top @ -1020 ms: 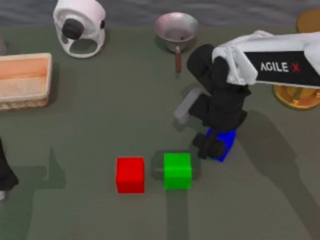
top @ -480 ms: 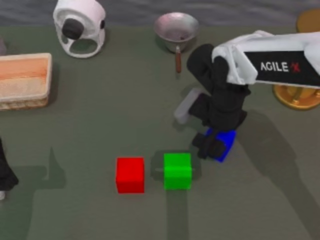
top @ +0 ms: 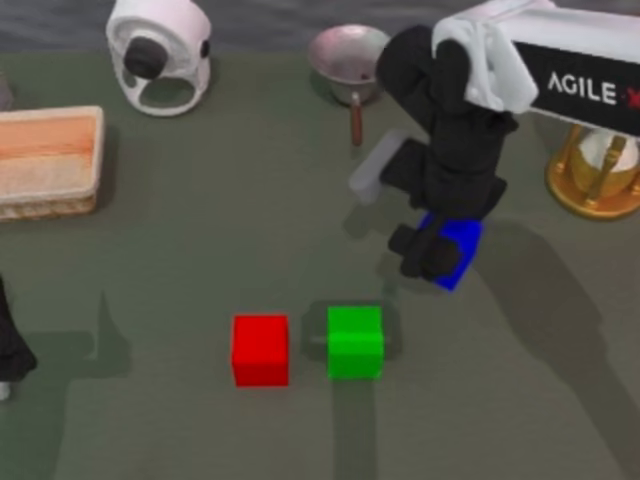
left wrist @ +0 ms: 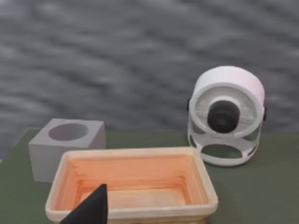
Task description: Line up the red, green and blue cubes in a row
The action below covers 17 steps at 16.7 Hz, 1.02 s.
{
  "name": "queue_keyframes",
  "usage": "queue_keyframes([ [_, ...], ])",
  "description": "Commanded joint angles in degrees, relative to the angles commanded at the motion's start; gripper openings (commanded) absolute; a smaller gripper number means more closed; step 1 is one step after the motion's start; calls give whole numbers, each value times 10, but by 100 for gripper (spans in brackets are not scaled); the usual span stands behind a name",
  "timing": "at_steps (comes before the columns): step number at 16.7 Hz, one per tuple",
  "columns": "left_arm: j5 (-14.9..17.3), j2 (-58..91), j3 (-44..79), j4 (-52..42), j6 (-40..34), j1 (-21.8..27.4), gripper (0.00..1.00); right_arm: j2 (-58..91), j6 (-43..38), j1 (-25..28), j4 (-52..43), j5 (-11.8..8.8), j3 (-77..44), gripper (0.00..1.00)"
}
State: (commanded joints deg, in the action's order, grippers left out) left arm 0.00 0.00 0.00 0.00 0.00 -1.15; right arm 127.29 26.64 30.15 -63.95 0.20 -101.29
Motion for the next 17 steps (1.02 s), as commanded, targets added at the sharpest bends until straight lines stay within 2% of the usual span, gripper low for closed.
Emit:
queue_keyframes([
  [7,0,0,0,0,0,0,100,-11,21,3,3,0,15,0],
  [17,0,0,0,0,0,0,100,-142,256,59,30,-1,172,0],
])
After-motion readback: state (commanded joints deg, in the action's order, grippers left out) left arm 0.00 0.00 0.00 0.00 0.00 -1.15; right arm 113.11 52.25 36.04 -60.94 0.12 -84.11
